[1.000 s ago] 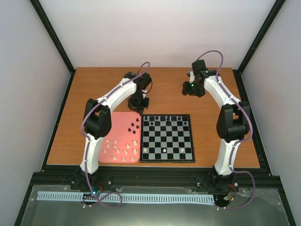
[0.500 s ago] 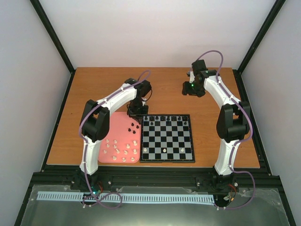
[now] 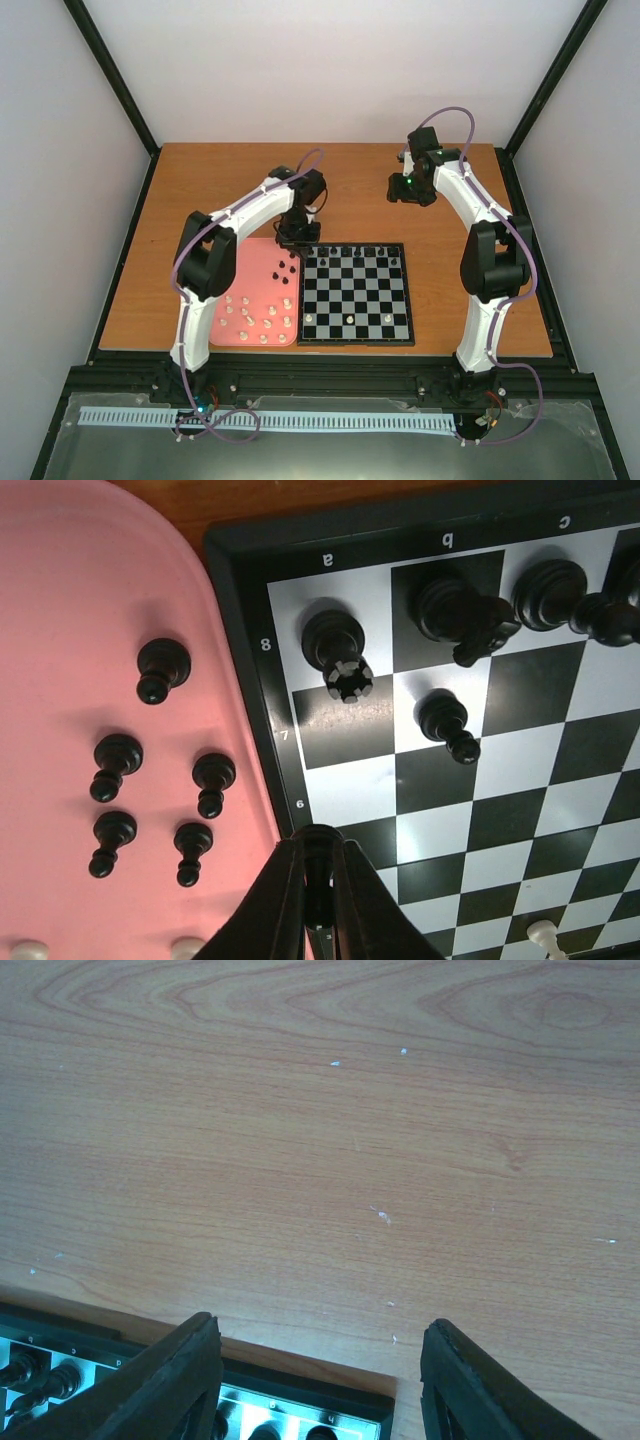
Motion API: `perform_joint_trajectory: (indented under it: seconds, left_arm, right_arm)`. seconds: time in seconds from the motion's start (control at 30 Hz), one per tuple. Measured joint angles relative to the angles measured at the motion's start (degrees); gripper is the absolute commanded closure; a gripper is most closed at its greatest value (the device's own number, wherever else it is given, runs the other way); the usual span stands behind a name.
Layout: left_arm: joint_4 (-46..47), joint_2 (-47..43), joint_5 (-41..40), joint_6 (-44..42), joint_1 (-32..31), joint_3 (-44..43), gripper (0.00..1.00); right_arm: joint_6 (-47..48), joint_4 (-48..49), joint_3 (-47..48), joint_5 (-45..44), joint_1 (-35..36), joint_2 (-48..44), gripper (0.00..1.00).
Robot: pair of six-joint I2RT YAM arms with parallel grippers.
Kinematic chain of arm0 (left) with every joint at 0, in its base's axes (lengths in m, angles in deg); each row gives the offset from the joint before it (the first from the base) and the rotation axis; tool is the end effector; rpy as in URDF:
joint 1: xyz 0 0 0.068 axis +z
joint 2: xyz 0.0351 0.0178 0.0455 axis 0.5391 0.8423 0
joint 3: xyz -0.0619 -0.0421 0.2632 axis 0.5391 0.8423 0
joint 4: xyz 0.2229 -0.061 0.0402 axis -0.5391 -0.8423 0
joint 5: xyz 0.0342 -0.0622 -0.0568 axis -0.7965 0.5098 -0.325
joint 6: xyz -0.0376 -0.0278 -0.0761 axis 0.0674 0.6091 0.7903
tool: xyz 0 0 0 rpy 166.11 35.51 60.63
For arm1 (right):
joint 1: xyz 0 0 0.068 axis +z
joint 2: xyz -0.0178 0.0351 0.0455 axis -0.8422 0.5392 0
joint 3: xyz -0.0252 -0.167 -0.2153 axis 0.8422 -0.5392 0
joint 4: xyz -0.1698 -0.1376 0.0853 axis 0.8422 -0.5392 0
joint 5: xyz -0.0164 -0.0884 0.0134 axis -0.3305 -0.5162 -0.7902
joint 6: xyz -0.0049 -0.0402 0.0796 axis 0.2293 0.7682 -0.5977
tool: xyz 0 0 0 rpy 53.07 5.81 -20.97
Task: Set up the chess pieces on the board
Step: Place the chess piece on the chessboard.
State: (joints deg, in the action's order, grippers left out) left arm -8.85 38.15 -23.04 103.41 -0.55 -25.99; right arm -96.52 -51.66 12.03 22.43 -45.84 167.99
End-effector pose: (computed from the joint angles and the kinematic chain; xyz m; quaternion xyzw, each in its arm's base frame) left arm 0.3087 -0.2188 0.1793 -0.0533 -0.9944 0.0686 0.0602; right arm 0.4025 0.0959 0.2241 -0.0394 0.9730 0.1187 0.1941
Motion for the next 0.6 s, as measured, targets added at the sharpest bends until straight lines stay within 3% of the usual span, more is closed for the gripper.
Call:
perform_joint_trajectory:
  seconds: [0.6]
  left_arm:
    - [1.6, 3.7, 0.5, 0.5, -0.3, -1.1, 0.90]
  right_arm:
    - [0.0, 0.0, -0.2, 0.0, 0.0, 0.0, 0.45]
